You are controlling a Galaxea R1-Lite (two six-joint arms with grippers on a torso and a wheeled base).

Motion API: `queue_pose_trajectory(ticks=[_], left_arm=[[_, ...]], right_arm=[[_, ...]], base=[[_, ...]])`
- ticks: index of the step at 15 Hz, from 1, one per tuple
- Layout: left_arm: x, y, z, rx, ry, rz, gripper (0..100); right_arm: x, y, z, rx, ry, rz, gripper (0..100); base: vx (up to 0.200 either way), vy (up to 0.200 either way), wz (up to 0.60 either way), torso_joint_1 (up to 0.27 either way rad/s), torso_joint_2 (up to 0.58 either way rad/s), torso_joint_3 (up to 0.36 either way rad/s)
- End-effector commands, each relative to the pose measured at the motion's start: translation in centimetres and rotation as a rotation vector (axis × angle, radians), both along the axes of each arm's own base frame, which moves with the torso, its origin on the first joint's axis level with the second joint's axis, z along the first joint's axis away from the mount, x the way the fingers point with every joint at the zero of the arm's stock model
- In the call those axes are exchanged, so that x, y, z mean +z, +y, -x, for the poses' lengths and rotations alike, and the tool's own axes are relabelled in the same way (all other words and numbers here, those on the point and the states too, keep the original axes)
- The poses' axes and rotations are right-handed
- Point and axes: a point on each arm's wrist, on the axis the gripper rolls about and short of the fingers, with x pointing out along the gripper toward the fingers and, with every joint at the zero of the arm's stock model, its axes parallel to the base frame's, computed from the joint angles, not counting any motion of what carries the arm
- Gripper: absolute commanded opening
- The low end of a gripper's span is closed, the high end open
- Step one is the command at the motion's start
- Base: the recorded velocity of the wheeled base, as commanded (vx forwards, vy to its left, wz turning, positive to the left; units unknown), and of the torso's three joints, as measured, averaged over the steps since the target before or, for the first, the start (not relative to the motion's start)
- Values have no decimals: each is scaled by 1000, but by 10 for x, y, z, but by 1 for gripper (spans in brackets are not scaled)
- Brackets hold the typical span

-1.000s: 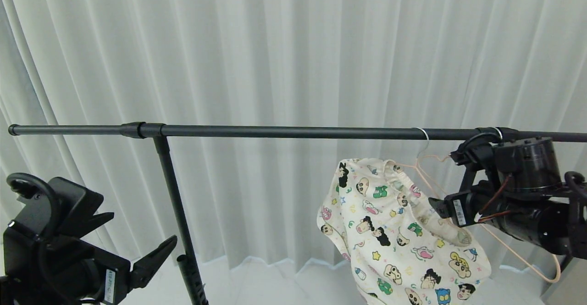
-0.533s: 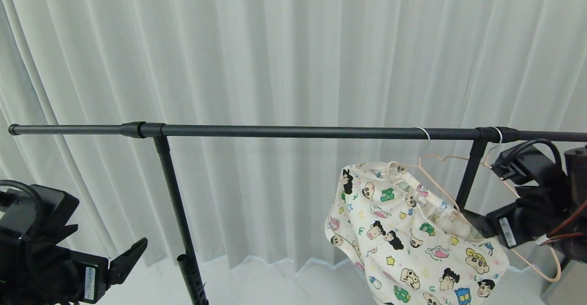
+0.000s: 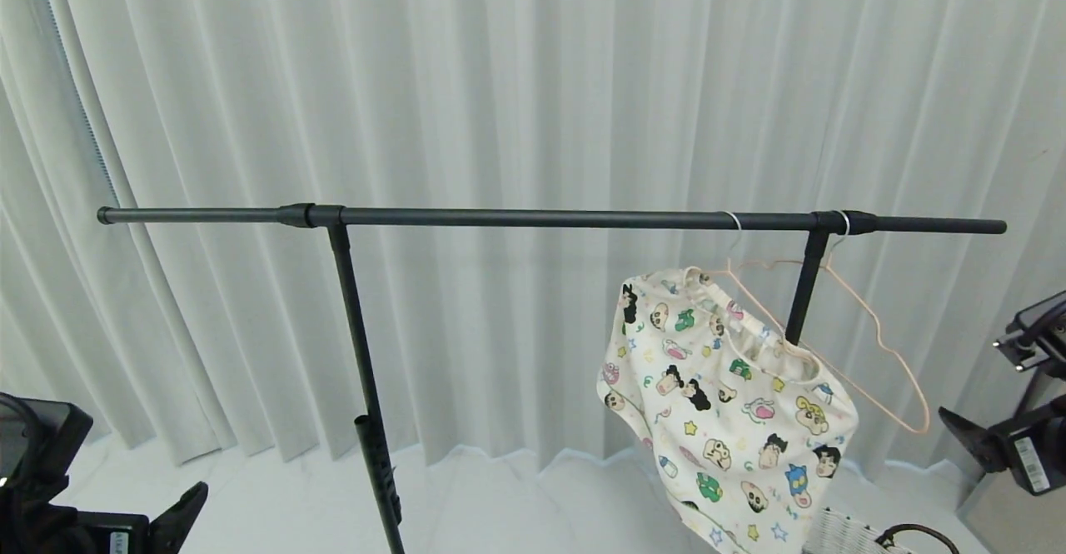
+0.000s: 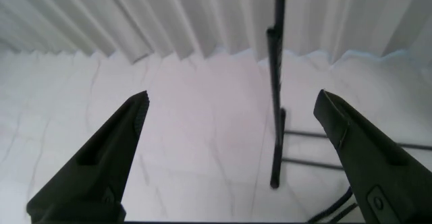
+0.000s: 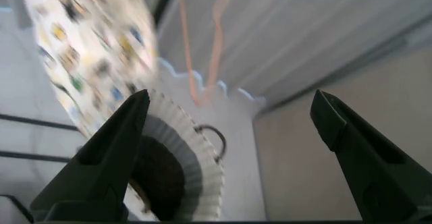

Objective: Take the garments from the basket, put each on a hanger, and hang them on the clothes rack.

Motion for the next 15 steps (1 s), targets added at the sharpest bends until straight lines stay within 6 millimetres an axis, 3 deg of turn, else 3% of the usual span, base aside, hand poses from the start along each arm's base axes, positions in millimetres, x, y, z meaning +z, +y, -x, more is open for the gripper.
queue_pose_trajectory(ticks=[1,4,10,13,15], left_arm=[[-11,3,11,33,21,1,100],[-28,2,30,30,39,-3,100],[-39,2,42,34,78,-2,100],[-50,3,58,75,194,-33,100],[-50,3,61,75,176,-32,100]], right_arm=[[-7,-14,17,-63,-16,2,100],[-18,-23,26,-122,5,6,100],[-45,-36,43,-219,82,24,100],[-48,-41,48,-271,81,22,100],[-50,-42,49,-274,86,31,100]], base=[[-200,0,0,2,2,-2],[-200,0,0,4,5,1],[-200,0,0,6,2,2],[0,0,0,0,0,0],[0,0,0,0,0,0]])
